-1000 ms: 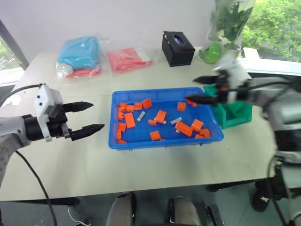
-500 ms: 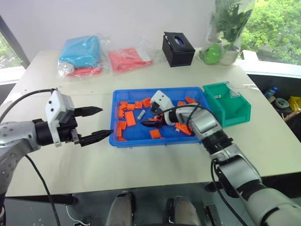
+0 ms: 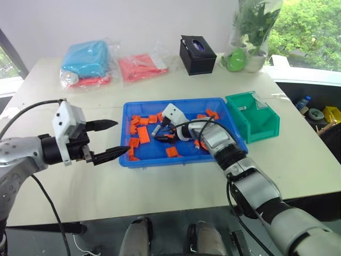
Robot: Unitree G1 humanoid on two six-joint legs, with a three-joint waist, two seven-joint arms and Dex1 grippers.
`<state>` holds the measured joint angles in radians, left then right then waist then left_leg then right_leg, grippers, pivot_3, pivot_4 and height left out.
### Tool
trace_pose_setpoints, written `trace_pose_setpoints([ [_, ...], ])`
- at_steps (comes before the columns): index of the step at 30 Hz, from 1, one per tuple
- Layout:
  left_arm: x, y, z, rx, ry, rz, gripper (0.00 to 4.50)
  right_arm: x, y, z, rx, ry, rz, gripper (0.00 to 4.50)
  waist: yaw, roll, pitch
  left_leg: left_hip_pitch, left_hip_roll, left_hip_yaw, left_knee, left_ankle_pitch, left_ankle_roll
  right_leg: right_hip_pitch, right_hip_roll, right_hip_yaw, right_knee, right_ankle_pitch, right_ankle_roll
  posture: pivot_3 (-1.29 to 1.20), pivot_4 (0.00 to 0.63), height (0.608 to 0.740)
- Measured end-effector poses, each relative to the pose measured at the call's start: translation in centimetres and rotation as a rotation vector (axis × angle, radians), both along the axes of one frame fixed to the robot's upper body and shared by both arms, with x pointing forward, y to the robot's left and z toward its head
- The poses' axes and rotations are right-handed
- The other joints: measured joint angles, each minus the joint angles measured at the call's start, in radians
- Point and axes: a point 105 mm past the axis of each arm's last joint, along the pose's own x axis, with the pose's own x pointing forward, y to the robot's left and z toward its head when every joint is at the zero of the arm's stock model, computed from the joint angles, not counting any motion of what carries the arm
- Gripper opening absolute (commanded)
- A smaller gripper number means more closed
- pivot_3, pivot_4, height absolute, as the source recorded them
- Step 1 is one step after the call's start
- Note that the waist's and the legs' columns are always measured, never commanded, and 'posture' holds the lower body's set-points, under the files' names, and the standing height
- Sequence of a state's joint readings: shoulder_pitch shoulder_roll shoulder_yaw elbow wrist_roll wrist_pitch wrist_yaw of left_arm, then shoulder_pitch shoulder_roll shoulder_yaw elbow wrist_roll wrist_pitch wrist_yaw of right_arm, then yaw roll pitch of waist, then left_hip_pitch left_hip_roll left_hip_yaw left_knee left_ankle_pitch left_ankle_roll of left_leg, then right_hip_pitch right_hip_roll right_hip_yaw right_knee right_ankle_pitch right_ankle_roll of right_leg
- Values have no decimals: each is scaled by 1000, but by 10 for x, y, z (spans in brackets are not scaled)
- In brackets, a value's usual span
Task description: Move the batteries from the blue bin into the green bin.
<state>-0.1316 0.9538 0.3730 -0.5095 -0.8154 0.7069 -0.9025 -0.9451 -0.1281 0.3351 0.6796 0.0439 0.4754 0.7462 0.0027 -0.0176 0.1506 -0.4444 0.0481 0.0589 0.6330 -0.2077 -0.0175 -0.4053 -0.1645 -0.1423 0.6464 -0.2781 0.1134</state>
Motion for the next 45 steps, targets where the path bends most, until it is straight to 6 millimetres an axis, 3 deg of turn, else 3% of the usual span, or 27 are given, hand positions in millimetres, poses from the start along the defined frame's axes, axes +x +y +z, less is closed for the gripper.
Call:
trace_pose_setpoints([
  [7, 5, 1, 0, -1, -12, 10, 4500, 1, 4, -2, 21, 6, -15, 4296, 2, -1, -1, 0, 0, 1, 0, 0, 0, -1, 0, 0, 1, 0, 0, 0, 150, 651],
  [10, 6, -1, 0, -2, -13, -1, 4500, 4, 3, -3, 14, -8, -24, 3453, 2, -1, -1, 0, 0, 1, 0, 0, 0, -1, 0, 0, 1, 0, 0, 0, 150, 651],
  [12, 6, -2, -2, -5, -5, -5, 4500, 5, 1, -2, 17, -12, -31, 2393, 1, -1, -1, 0, 0, 1, 0, 0, 0, -1, 0, 0, 1, 0, 0, 0, 150, 651],
  [16, 7, -2, -2, -8, -4, -8, 4500, 4, -1, 2, 33, 2, -40, 2232, 1, -1, -1, 0, 0, 1, 0, 0, 0, -1, 0, 0, 1, 0, 0, 0, 150, 651],
  [19, 7, -3, -3, -9, -8, -10, 4500, 2, -8, 20, 84, -16, -54, 2232, 4, -1, -1, 0, 0, 1, 0, 0, 0, -1, 0, 0, 1, 0, 0, 0, 150, 651],
  [21, 8, -4, -4, -8, -5, -13, 4500, 3, -21, 41, 119, -51, -85, 2232, 9, -1, -1, -1, 0, 1, 1, 0, 0, -1, 0, 0, 1, 0, -1, 0, 150, 651],
  [23, 8, -8, -6, -12, 1, -26, 4500, 4, -50, 70, 172, -82, -162, 2232, 15, -1, -1, -1, 0, 1, 2, 0, 0, 0, -1, 0, 1, 0, -1, 0, 150, 651],
  [26, 9, -11, -7, -21, 1, -40, 4500, 6, -124, 113, 195, -172, -358, 2232, 26, -4, -2, -1, 0, 2, 3, 0, 0, 1, -1, 0, -1, -1, -3, 0, 150, 651],
  [28, 11, -14, -6, -30, -8, -50, 4500, 4, -163, 117, 183, -173, -468, 2232, 30, -5, -3, 0, 0, 2, 2, 0, 0, 1, -1, 0, -1, -1, -3, 0, 150, 651],
  [29, 13, -16, -7, -35, -9, -56, 4500, 1, -189, 111, 179, -140, -547, 2232, 35, -6, -4, 0, 0, 2, 2, 0, 0, 2, -1, 0, -1, -1, -3, 0, 150, 651],
  [31, 16, -16, -9, -40, -4, -53, 4500, -4, -221, 98, 178, -85, -653, 2232, 35, -8, -5, 0, 0, 3, 2, 0, 0, 1, -1, 0, -2, -1, -4, 0, 150, 651],
  [36, 21, -28, -8, -46, -16, -96, 4500, -5, -246, 71, 160, -21, -764, 2232, 10, -5, -5, 0, 2, 6, 0, 2, 2, 0, -1, 0, -1, 1, -2, 0, 150, 651],
  [40, 25, -27, -7, -48, -19, -91, 4500, 0, -260, 67, 163, -38, -836, 4344, 7, -6, -6, 1, 2, 6, 0, 2, 3, 1, -1, 0, 0, 1, -2, 0, 150, 651],
  [45, 26, -27, -6, -44, -23, -91, 4500, 8, -262, 74, 167, -81, -854, 4434, 7, -5, -5, 1, 2, 6, 1, 2, 3, 0, -1, 0, -1, 1, -2, 0, 150, 651],
])
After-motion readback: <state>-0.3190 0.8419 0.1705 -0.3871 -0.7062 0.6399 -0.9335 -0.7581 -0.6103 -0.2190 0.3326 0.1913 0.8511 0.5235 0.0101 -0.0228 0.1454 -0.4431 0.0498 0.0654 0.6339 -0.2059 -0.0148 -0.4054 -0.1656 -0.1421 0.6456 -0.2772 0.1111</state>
